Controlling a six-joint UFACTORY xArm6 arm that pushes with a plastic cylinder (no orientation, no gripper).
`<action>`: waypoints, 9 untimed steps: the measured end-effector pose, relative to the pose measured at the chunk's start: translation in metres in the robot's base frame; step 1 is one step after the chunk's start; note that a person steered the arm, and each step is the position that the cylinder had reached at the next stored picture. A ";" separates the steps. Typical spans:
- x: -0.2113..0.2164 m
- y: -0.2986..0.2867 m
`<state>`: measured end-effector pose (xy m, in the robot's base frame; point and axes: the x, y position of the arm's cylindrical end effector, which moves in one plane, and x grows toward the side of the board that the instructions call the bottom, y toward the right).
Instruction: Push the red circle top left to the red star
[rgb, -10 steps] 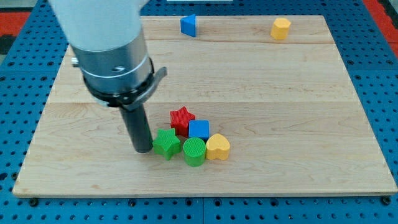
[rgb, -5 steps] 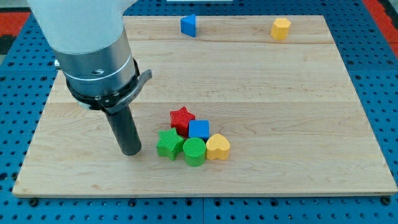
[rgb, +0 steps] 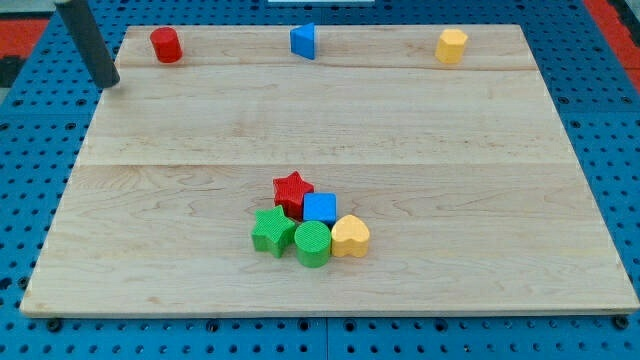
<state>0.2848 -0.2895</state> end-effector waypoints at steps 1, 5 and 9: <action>-0.051 -0.015; -0.049 0.087; -0.023 0.160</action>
<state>0.2623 -0.1296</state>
